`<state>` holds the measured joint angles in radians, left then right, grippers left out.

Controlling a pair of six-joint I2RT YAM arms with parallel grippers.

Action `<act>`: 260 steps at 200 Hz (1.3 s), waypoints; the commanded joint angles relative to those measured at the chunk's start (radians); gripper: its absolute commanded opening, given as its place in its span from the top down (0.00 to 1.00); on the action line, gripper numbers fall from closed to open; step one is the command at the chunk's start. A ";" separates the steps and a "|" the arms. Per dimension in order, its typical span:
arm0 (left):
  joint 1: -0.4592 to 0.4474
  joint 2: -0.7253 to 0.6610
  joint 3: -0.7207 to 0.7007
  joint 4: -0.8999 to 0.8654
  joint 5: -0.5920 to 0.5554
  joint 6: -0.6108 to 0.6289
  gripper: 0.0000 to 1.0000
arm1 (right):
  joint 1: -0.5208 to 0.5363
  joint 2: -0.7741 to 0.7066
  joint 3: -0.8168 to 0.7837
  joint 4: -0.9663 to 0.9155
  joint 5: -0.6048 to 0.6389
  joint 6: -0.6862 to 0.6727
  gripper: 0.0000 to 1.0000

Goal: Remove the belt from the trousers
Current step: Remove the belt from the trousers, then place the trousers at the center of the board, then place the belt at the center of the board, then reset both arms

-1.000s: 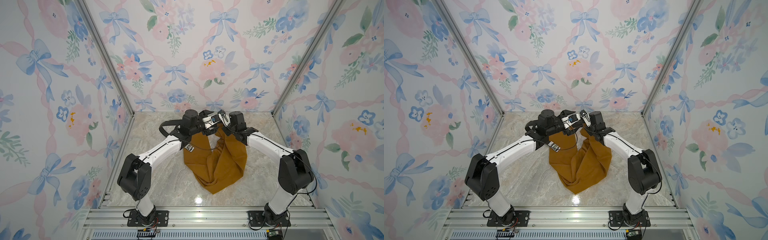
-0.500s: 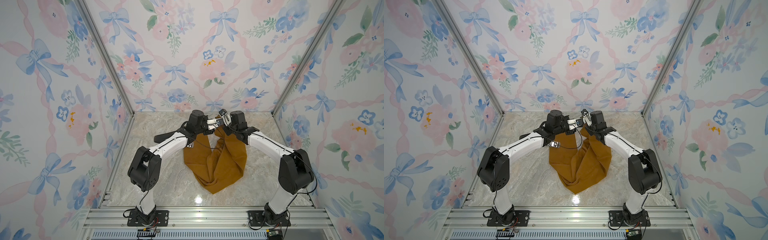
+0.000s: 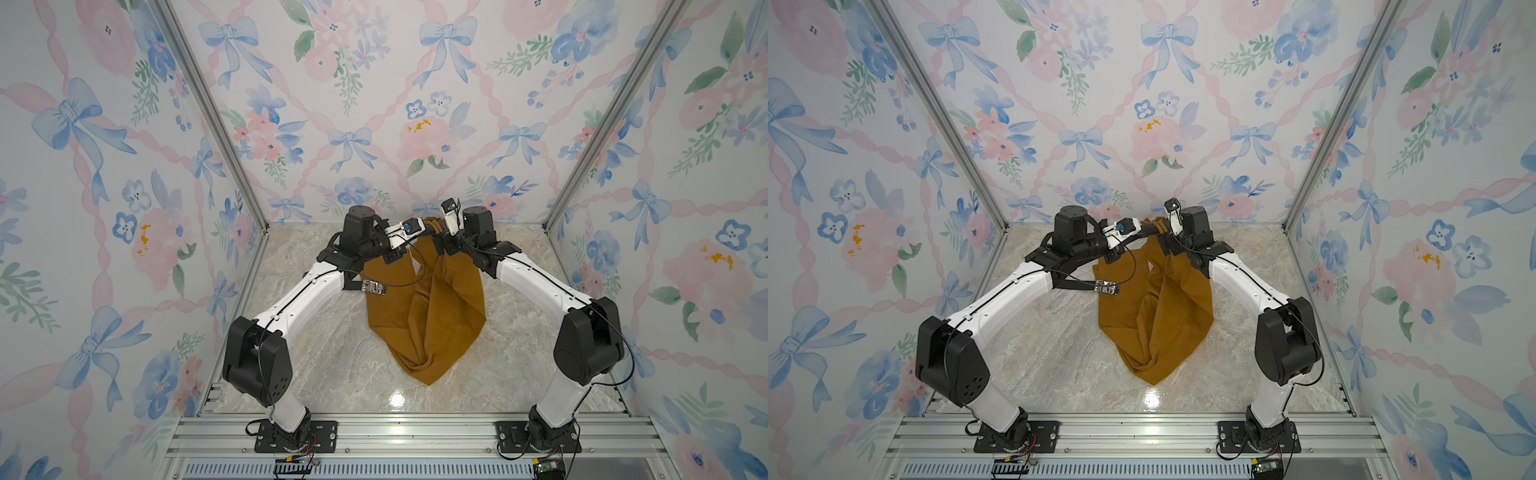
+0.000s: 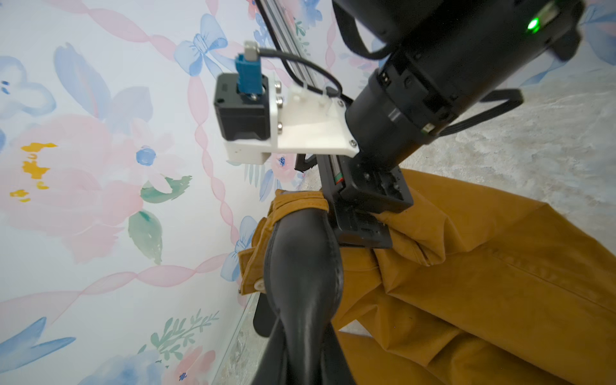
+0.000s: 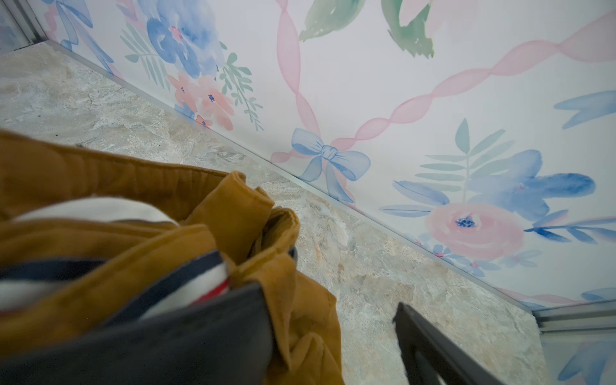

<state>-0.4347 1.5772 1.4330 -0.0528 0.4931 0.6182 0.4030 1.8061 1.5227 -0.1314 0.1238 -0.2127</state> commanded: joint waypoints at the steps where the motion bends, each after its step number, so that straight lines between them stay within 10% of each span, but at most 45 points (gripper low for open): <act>1: 0.075 -0.233 0.044 0.148 0.213 -0.090 1.00 | -0.124 0.110 0.006 -0.172 0.184 0.061 0.01; 54: 0.223 -0.320 -0.063 0.159 0.145 -0.139 1.00 | -0.105 0.150 0.100 -0.257 0.143 0.087 0.01; 82: 0.225 -0.202 -0.150 0.168 0.116 -0.125 1.00 | -0.092 0.063 0.157 -0.365 -0.070 0.104 0.01; 126: 0.186 0.033 -0.202 0.179 0.055 -0.052 1.00 | -0.060 -0.116 0.151 -0.448 -0.067 0.128 0.01; 139: 0.176 0.085 -0.236 0.177 -0.001 -0.022 0.85 | -0.070 -0.198 0.084 -0.414 -0.045 0.147 0.01; 169: 0.174 0.035 -0.361 0.179 -0.073 -0.008 0.03 | -0.172 -0.440 -0.253 -0.149 -0.041 0.262 0.01; 260: 0.243 -0.299 -0.516 0.188 -0.279 -0.354 0.02 | -0.401 -0.718 -1.029 0.481 0.088 0.308 0.01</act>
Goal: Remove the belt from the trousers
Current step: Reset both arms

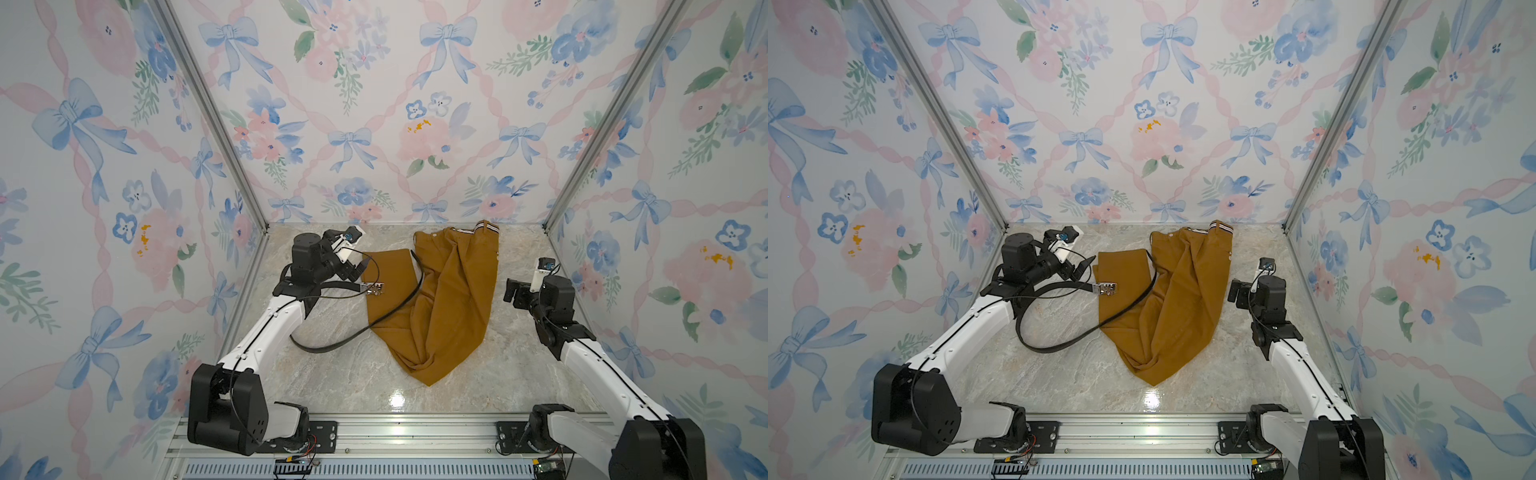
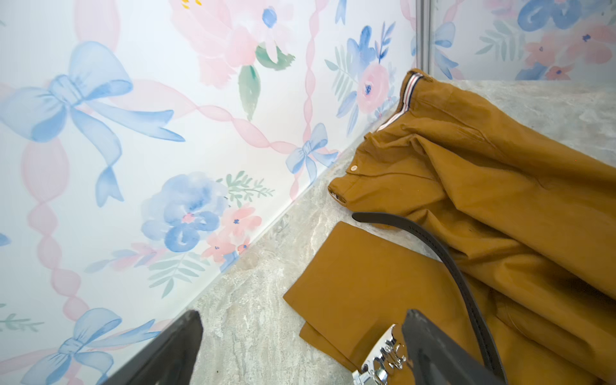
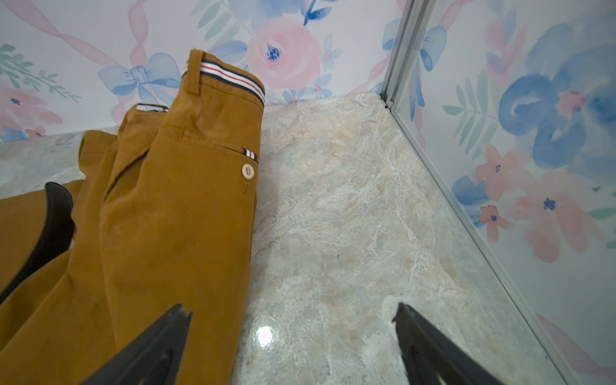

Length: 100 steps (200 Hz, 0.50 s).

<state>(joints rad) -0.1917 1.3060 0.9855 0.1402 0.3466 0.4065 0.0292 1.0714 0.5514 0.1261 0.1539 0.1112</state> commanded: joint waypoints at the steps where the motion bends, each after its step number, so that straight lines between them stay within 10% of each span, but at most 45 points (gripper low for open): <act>1: 0.000 -0.029 -0.071 -0.004 -0.144 -0.146 0.02 | -0.028 0.020 -0.062 0.231 0.057 -0.016 0.01; 47: 0.023 -0.070 -0.339 0.202 -0.636 -0.347 0.02 | -0.098 0.240 -0.256 0.741 0.009 0.056 0.01; 100: 0.053 0.007 -0.695 0.812 -0.665 -0.425 0.02 | -0.028 0.391 -0.262 0.896 0.017 -0.025 0.01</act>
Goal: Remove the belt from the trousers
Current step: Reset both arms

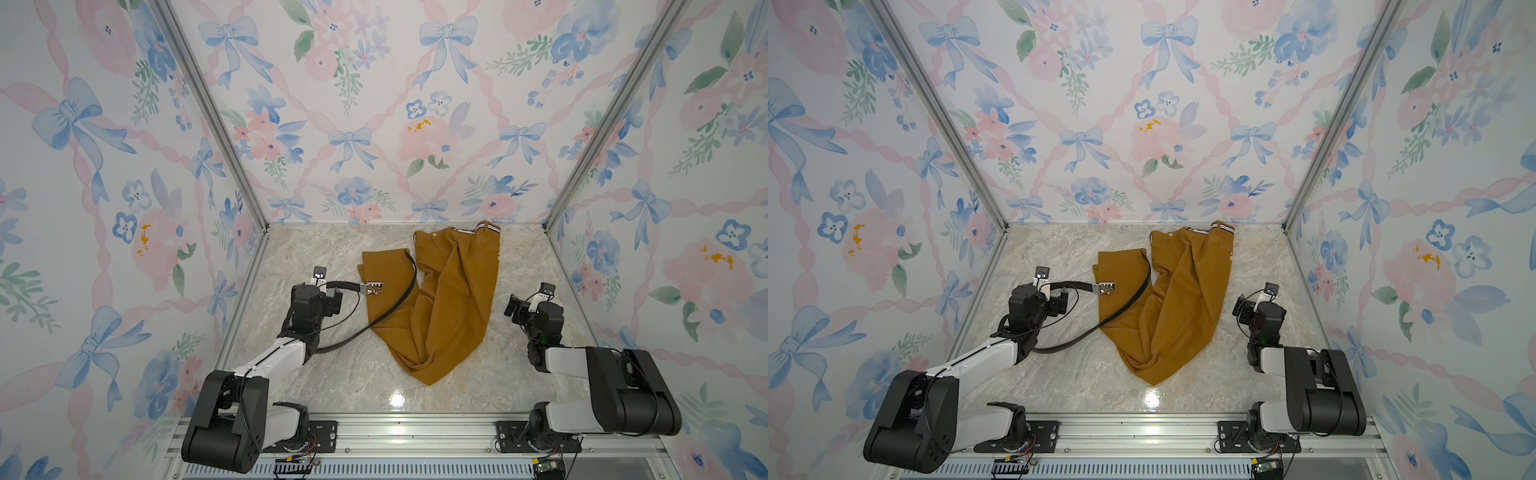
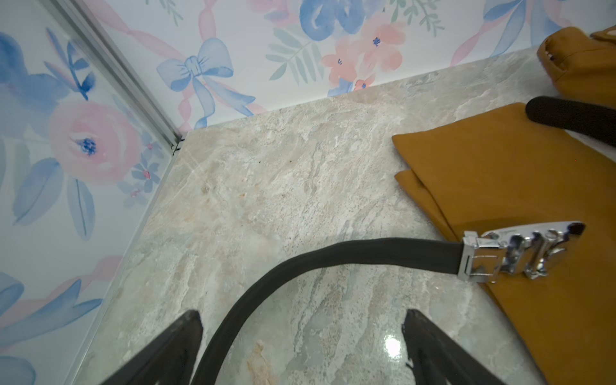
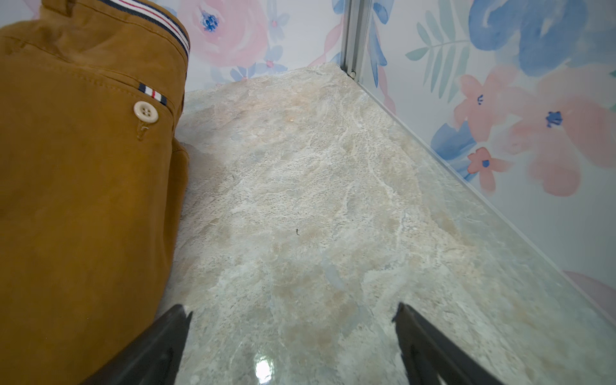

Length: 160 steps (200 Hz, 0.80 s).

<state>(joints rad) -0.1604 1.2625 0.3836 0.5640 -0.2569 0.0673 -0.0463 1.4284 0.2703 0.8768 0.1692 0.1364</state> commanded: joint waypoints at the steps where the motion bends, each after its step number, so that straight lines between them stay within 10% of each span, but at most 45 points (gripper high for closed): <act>1: 0.022 0.054 -0.097 0.399 -0.059 -0.089 0.02 | 0.050 0.038 0.020 0.144 0.002 -0.054 0.01; 55: 0.037 0.289 -0.196 0.795 0.050 -0.105 0.02 | 0.104 0.130 0.081 0.121 0.053 -0.104 0.01; 160: 0.044 0.283 -0.195 0.787 0.025 -0.121 0.02 | 0.114 0.130 0.094 0.097 0.035 -0.123 0.01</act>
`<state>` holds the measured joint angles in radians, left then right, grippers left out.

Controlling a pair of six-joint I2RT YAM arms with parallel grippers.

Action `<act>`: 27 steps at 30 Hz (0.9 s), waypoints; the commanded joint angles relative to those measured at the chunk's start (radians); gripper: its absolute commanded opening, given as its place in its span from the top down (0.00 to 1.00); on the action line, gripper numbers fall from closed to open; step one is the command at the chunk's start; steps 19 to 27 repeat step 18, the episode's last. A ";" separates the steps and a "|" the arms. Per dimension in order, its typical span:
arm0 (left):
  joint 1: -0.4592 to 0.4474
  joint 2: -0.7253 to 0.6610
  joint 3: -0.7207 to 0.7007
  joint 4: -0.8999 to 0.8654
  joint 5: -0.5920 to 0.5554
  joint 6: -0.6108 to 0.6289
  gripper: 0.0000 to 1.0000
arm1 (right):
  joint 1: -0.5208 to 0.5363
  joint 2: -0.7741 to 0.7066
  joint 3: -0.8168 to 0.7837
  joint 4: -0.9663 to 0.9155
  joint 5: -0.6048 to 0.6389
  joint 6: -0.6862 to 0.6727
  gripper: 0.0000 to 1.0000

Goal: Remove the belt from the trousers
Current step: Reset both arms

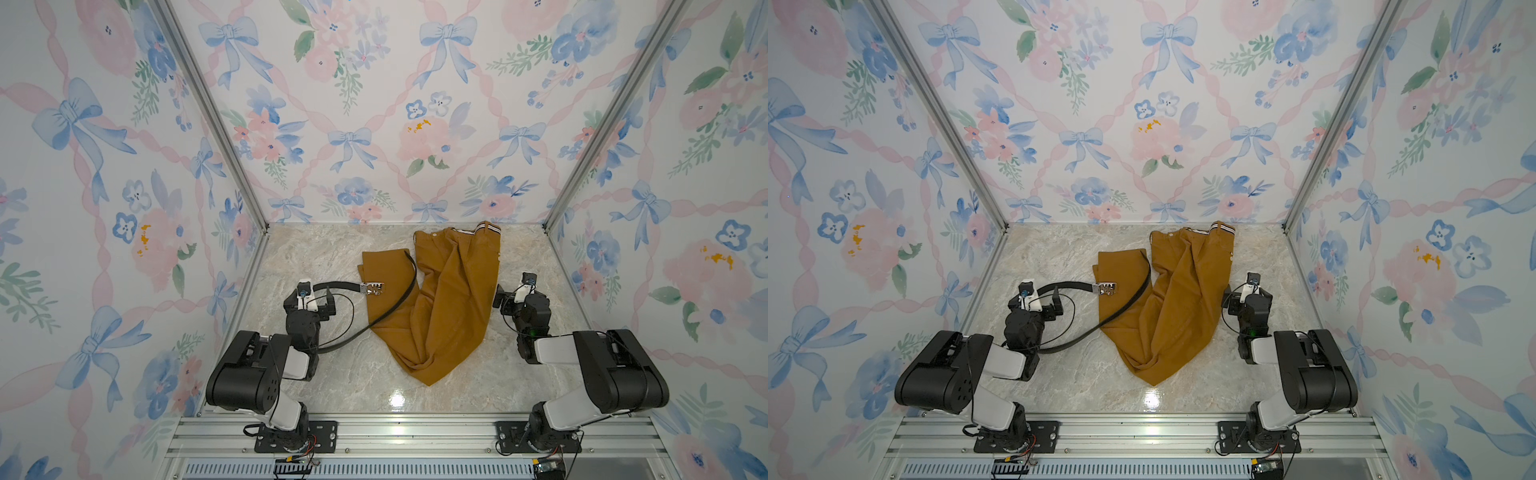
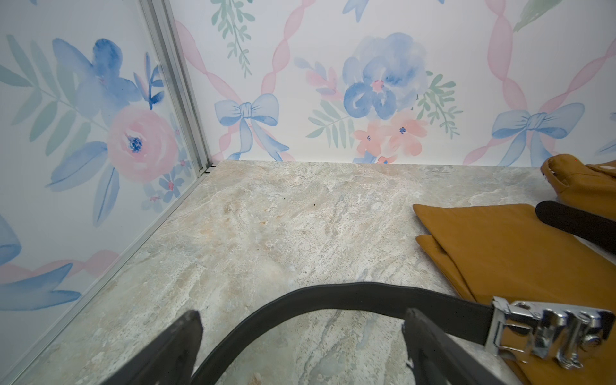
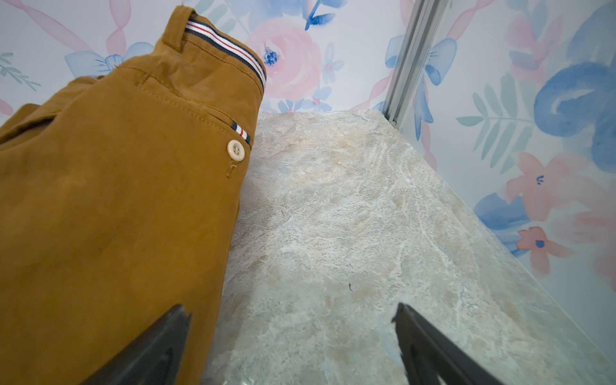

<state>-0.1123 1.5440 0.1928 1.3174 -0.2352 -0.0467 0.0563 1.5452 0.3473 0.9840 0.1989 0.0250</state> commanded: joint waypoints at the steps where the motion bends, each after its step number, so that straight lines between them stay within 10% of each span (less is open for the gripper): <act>1: -0.004 0.002 -0.004 0.034 0.004 -0.007 0.02 | 0.011 0.013 0.016 -0.010 0.004 -0.011 0.01; 27: -0.005 0.002 -0.004 0.034 0.002 -0.007 0.02 | 0.023 0.016 0.021 -0.016 -0.015 -0.031 0.01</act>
